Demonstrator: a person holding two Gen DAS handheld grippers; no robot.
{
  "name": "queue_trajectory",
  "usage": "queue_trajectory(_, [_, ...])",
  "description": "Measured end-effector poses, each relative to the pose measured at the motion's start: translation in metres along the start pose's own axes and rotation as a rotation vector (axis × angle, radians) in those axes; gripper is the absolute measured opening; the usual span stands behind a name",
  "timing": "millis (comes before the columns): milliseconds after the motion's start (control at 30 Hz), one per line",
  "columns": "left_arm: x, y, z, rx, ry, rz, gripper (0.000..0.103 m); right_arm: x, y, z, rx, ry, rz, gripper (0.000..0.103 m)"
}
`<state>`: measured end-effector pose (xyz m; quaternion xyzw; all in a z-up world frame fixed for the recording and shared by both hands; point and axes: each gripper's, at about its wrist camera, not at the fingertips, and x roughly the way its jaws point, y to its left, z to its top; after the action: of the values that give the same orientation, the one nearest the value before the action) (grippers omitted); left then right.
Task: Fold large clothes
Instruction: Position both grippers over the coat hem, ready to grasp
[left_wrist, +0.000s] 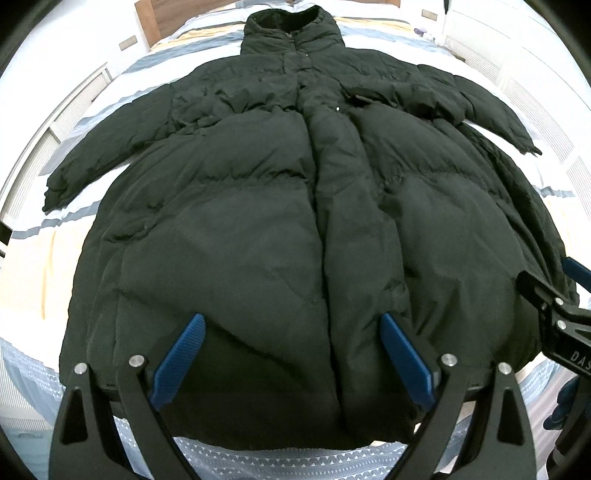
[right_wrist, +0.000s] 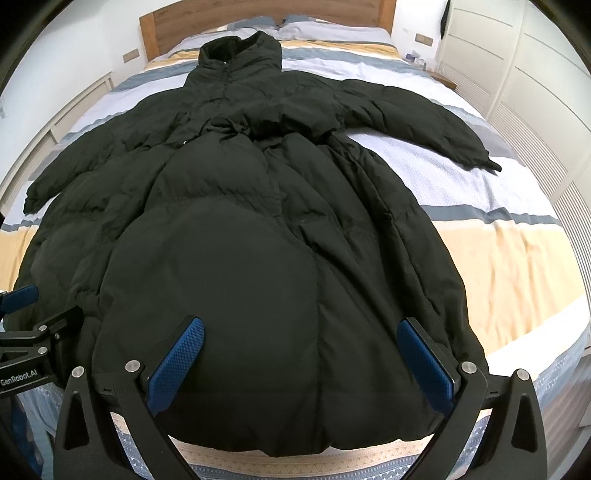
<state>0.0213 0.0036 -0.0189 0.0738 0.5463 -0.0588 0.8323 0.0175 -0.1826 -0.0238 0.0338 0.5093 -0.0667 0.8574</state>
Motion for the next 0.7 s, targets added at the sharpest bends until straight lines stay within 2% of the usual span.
queue_trajectory(700, [0.007,0.005,0.024,-0.005,0.002,-0.014,0.096,0.008,-0.005,0.007,0.039,0.029,-0.021,0.102])
